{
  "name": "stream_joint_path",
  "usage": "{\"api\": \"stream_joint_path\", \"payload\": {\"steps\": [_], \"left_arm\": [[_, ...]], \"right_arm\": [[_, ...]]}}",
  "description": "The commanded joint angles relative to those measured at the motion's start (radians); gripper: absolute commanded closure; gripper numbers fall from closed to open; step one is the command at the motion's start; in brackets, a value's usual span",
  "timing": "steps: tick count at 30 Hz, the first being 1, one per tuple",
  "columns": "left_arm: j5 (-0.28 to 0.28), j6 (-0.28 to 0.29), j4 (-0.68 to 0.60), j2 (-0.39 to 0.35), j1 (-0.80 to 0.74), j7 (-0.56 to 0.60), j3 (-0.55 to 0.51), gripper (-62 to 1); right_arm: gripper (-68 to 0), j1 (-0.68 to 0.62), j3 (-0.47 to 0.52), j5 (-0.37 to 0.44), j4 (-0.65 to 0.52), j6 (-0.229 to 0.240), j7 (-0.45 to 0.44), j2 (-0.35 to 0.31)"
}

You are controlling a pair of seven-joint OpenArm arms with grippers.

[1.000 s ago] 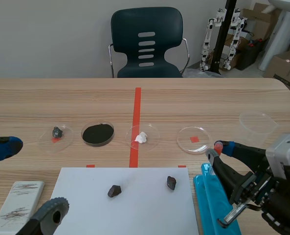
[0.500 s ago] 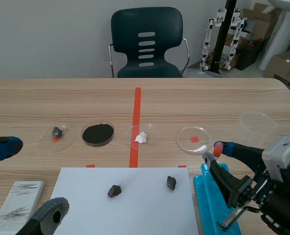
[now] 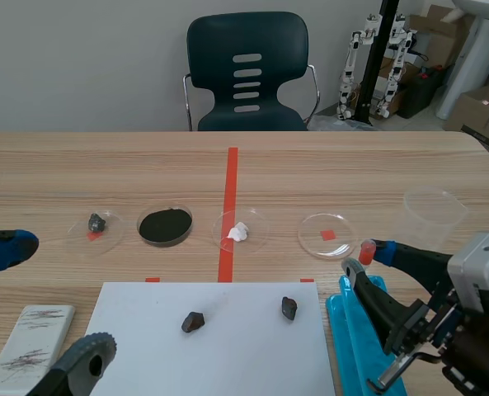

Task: Pick up the dropper by the top with the right hand

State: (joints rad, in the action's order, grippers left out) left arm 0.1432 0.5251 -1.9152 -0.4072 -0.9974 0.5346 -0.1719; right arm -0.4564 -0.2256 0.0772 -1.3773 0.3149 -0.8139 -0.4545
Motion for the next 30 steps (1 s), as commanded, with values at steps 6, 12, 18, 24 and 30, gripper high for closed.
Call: {"api": "stream_joint_path", "payload": {"steps": [6, 12, 18, 24, 30], "left_arm": [[0.013, 0.002, -0.023, 0.002, 0.001, 0.019, 0.001, -62.3], [0.013, 0.002, -0.023, 0.002, 0.001, 0.019, 0.001, -62.3], [0.013, 0.002, -0.023, 0.002, 0.001, 0.019, 0.001, -62.3], [0.013, 0.002, -0.023, 0.002, 0.001, 0.019, 0.001, -62.3], [0.013, 0.002, -0.023, 0.002, 0.001, 0.019, 0.001, -62.3]], "right_arm": [[-14.9, 0.004, 0.000, 0.011, -0.015, 0.000, -0.015, -0.006], [-10.8, 0.004, 0.000, 0.012, -0.015, 0.000, -0.015, -0.005], [-7.7, 0.005, 0.000, 0.012, -0.015, 0.000, -0.011, -0.005], [-7.7, 0.005, 0.000, 0.012, -0.015, 0.000, -0.011, -0.005], [-7.7, 0.005, 0.000, 0.012, -0.015, 0.000, 0.013, -0.005]]}}
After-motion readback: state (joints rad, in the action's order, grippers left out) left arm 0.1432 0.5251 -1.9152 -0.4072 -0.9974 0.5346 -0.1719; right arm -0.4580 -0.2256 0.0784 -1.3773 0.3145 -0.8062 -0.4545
